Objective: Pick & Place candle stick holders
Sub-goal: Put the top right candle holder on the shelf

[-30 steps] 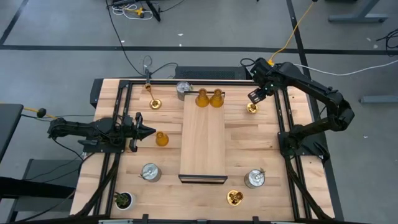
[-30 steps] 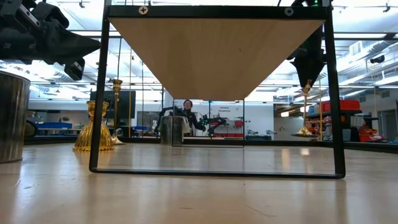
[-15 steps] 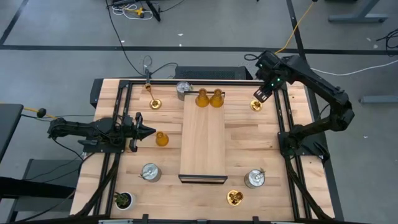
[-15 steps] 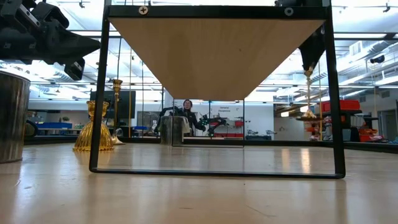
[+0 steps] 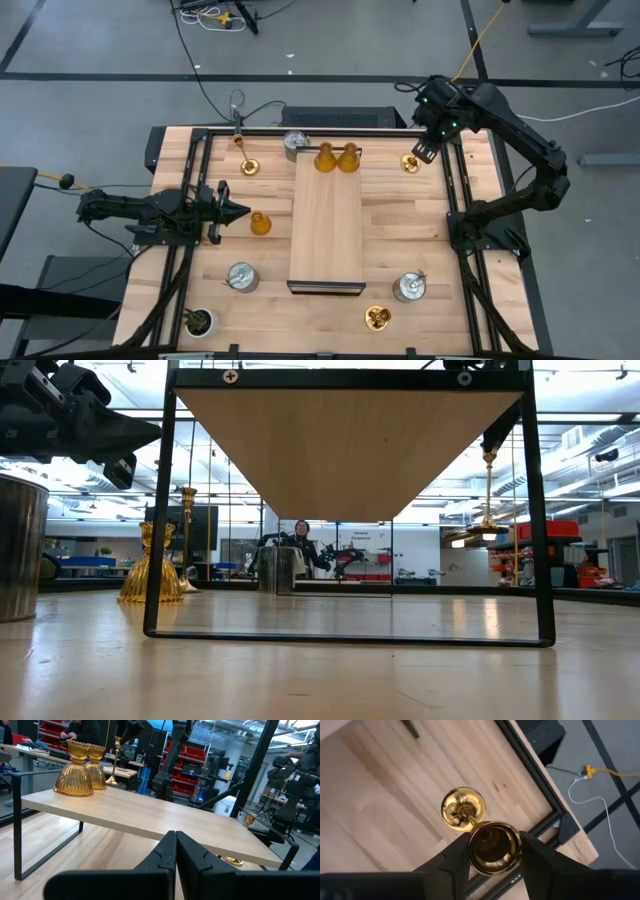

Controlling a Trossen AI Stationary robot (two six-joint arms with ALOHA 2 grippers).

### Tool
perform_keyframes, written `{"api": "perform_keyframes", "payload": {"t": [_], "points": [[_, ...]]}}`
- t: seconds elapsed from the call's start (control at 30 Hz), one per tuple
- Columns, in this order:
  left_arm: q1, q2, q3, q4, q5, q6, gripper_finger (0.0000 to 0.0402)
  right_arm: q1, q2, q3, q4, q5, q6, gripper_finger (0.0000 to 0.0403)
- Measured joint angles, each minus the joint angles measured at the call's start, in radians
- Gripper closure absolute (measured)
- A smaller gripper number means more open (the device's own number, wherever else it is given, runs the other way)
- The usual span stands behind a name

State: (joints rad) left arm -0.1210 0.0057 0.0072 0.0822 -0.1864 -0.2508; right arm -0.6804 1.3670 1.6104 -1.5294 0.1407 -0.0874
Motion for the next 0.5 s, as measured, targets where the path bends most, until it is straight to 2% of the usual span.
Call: {"api": "perform_keyframes", "payload": {"t": [0.5], "points": [[0.0, 0.0, 0.0, 0.0, 0.0, 0.0, 0.0392, 0.21, 0.0, 0.0, -0.032, 0.001, -0.056, 0.0256]]}}
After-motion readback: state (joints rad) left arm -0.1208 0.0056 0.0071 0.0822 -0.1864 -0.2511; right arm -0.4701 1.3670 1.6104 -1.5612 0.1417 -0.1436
